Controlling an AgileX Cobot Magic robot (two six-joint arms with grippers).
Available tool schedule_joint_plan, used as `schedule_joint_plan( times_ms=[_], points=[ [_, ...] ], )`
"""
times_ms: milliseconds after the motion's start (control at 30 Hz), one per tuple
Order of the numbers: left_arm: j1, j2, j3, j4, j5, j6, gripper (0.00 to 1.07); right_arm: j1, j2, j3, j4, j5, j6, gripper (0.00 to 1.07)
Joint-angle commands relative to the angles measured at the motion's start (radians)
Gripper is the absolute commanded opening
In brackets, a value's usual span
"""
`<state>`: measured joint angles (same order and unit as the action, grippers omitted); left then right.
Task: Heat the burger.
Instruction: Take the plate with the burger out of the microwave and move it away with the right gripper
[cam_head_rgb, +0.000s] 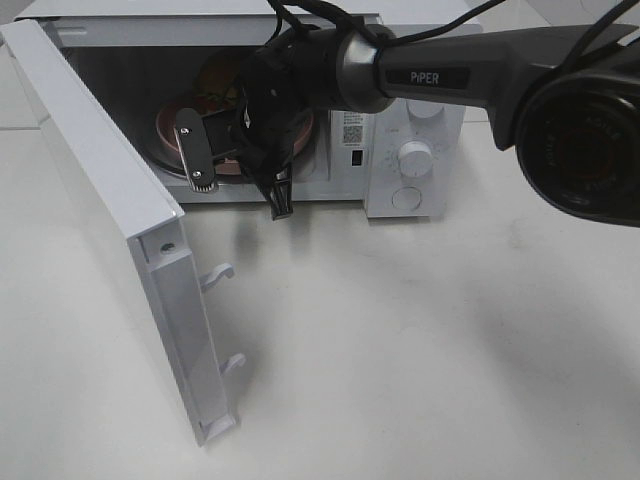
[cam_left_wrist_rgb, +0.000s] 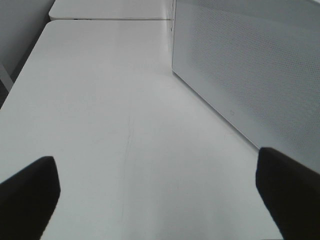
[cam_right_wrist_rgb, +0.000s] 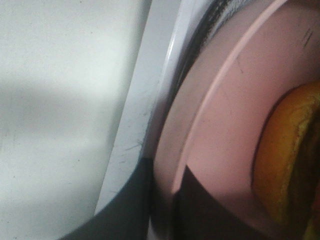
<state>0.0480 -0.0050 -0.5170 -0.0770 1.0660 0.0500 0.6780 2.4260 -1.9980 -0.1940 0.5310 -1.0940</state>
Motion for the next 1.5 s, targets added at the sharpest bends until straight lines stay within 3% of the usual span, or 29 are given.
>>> schedule_joint_plan(
  times_ms=[33, 300, 733, 1500],
  points=[
    [0.002, -0.019, 0.001, -0.002, 0.004, -0.004, 1.00, 0.000, -0.025, 0.021, 0.035, -0.010, -0.038, 0.00],
    [0.002, -0.019, 0.001, -0.002, 0.004, -0.004, 1.00, 0.000, -0.088, 0.099, 0.043, -0.068, -0.066, 0.00],
    [0.002, -0.019, 0.001, -0.002, 0.004, -0.004, 1.00, 0.000, -0.239, 0.369, 0.041, -0.305, -0.147, 0.00],
    [0.002, -0.019, 0.001, -0.002, 0.004, -0.004, 1.00, 0.000, -0.426, 0.600, 0.042, -0.342, -0.197, 0.00]
  ],
)
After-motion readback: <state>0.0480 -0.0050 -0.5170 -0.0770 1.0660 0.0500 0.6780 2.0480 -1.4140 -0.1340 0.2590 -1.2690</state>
